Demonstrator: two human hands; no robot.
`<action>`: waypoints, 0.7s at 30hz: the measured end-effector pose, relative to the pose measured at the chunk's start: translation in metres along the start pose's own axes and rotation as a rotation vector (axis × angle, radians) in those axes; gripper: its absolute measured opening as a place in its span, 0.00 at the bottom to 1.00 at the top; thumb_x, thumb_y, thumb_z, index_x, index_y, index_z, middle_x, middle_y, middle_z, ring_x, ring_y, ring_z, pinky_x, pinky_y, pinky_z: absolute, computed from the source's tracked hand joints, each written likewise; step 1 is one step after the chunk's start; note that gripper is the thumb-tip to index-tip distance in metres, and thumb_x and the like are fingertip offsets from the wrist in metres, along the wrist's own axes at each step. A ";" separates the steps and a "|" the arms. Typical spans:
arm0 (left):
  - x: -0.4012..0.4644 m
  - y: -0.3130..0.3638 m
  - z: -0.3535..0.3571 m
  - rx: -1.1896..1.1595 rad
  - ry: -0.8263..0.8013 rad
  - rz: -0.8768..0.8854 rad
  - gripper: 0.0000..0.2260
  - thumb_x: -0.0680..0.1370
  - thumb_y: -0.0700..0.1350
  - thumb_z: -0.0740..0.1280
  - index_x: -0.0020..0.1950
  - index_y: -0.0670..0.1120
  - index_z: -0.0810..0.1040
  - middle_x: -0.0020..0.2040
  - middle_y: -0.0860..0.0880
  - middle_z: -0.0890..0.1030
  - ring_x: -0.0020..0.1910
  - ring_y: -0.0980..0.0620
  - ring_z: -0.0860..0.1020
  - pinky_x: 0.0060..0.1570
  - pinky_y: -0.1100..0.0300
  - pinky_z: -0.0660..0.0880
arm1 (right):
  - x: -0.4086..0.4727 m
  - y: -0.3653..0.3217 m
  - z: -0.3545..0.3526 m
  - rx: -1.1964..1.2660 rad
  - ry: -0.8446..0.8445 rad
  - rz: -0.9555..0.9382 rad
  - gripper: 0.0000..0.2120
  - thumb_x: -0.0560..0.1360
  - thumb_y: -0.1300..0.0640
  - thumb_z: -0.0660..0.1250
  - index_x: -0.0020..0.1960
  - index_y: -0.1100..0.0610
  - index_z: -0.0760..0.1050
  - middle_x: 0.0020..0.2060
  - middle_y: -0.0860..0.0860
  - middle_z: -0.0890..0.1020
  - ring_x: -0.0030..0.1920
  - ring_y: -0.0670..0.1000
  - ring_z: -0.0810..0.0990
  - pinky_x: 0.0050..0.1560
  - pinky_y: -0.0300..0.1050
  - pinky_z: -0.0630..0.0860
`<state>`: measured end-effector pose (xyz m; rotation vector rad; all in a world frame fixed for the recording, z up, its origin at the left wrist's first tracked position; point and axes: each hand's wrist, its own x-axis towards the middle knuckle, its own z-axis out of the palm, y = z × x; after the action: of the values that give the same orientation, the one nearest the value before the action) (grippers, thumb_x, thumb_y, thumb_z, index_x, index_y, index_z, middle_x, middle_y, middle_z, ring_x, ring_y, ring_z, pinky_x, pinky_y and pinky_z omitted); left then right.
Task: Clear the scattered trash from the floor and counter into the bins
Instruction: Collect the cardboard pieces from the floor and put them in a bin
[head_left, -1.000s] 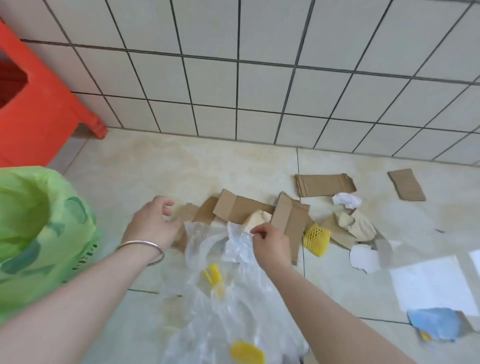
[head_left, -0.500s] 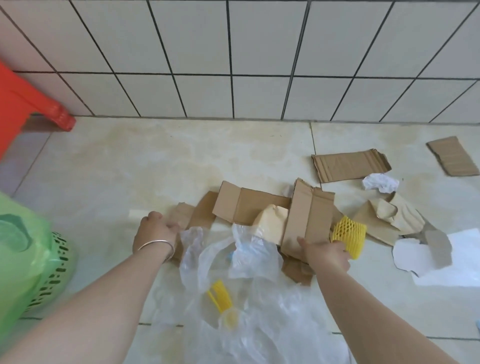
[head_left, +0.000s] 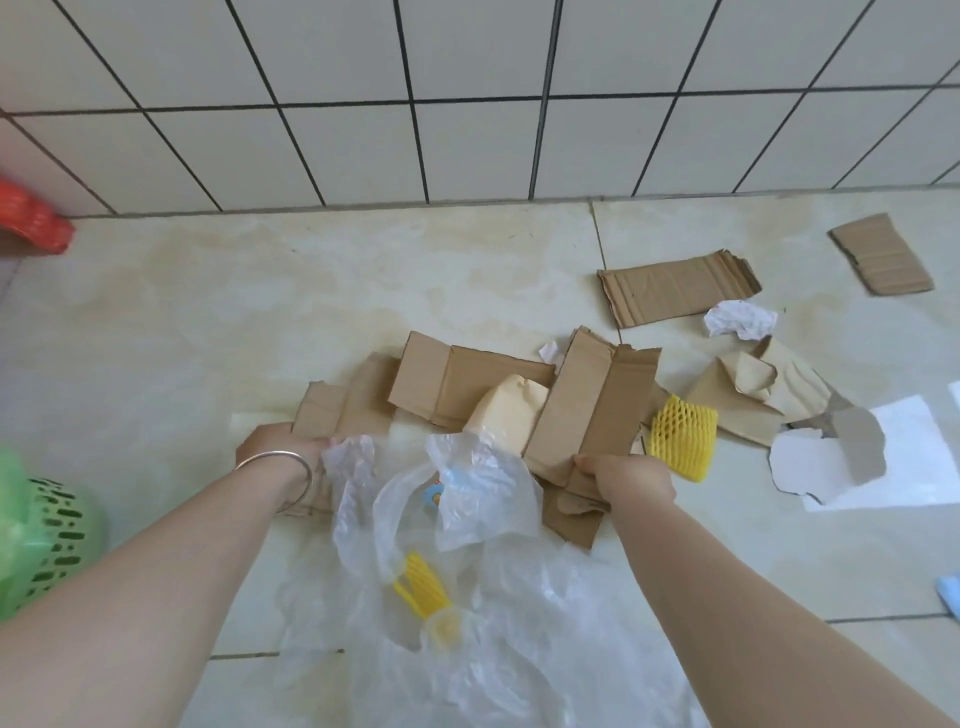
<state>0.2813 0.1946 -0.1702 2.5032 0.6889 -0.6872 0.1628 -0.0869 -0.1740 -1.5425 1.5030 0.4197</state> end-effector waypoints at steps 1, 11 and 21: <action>-0.001 -0.001 -0.010 0.025 0.057 -0.006 0.16 0.72 0.50 0.71 0.51 0.39 0.81 0.52 0.39 0.82 0.53 0.39 0.79 0.53 0.53 0.74 | -0.003 0.000 -0.003 0.040 0.000 -0.025 0.15 0.69 0.53 0.73 0.50 0.61 0.75 0.42 0.56 0.76 0.44 0.58 0.75 0.43 0.47 0.72; -0.026 0.060 -0.058 -0.757 0.156 0.095 0.16 0.66 0.50 0.75 0.52 0.45 0.81 0.50 0.42 0.83 0.49 0.44 0.81 0.57 0.49 0.77 | -0.031 0.009 -0.065 0.179 0.153 -0.368 0.08 0.75 0.57 0.64 0.54 0.55 0.70 0.46 0.52 0.75 0.47 0.55 0.71 0.49 0.47 0.69; -0.021 0.090 0.033 -0.242 -0.152 0.101 0.20 0.70 0.50 0.73 0.57 0.40 0.79 0.53 0.43 0.78 0.59 0.40 0.76 0.58 0.54 0.70 | -0.018 0.047 -0.118 0.265 0.238 -0.347 0.09 0.74 0.57 0.66 0.54 0.53 0.71 0.45 0.52 0.77 0.49 0.57 0.75 0.52 0.51 0.73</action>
<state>0.3051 0.1004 -0.1583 2.2230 0.5518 -0.7042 0.0751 -0.1605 -0.1149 -1.6361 1.3640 -0.1632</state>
